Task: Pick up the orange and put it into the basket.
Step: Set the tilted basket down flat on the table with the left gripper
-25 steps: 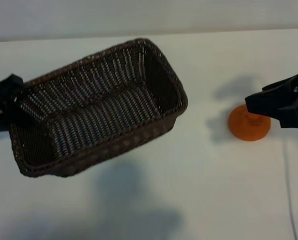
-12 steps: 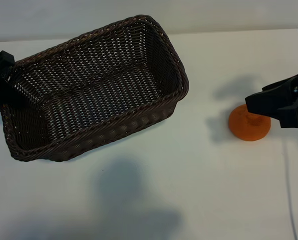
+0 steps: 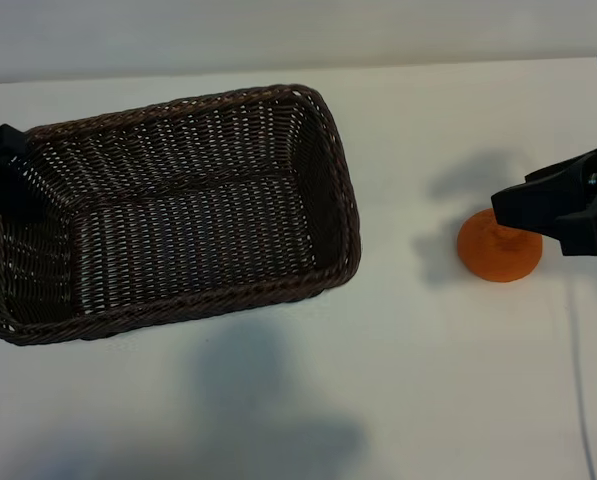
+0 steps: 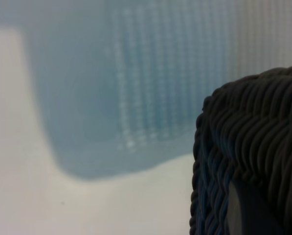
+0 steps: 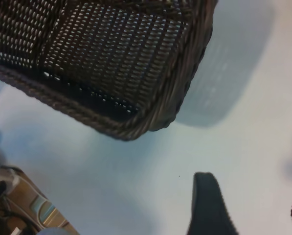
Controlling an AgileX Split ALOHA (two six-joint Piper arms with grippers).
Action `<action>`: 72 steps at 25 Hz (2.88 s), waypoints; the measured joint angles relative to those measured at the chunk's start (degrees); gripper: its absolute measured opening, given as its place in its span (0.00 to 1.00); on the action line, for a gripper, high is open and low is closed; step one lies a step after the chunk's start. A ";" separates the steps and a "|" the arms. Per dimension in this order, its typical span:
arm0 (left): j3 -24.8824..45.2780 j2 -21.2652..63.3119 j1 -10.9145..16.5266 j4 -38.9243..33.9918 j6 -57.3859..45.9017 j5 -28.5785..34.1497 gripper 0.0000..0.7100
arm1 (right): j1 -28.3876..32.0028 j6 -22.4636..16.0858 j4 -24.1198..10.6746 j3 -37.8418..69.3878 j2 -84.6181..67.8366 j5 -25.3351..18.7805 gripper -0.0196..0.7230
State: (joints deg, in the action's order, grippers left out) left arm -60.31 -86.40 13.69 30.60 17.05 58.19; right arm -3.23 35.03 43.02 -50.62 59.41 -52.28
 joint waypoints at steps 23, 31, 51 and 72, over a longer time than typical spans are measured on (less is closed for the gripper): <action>-0.21 -1.35 0.00 1.83 3.88 -1.33 0.21 | 0.00 0.00 0.00 0.00 0.00 0.00 0.59; -6.40 -4.89 -2.28 2.37 3.11 0.18 0.21 | 0.00 0.00 0.04 0.00 0.00 0.00 0.59; -25.15 -20.46 -14.32 -2.63 -9.76 7.51 0.21 | 0.00 0.00 0.04 0.00 0.00 0.00 0.59; -25.22 -28.49 -18.44 -2.57 -10.14 0.49 0.21 | 0.00 0.00 0.04 0.00 0.00 0.00 0.59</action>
State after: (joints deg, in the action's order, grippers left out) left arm -85.53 -114.89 -4.75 28.03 6.91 58.68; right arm -3.23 35.03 43.06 -50.62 59.41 -52.28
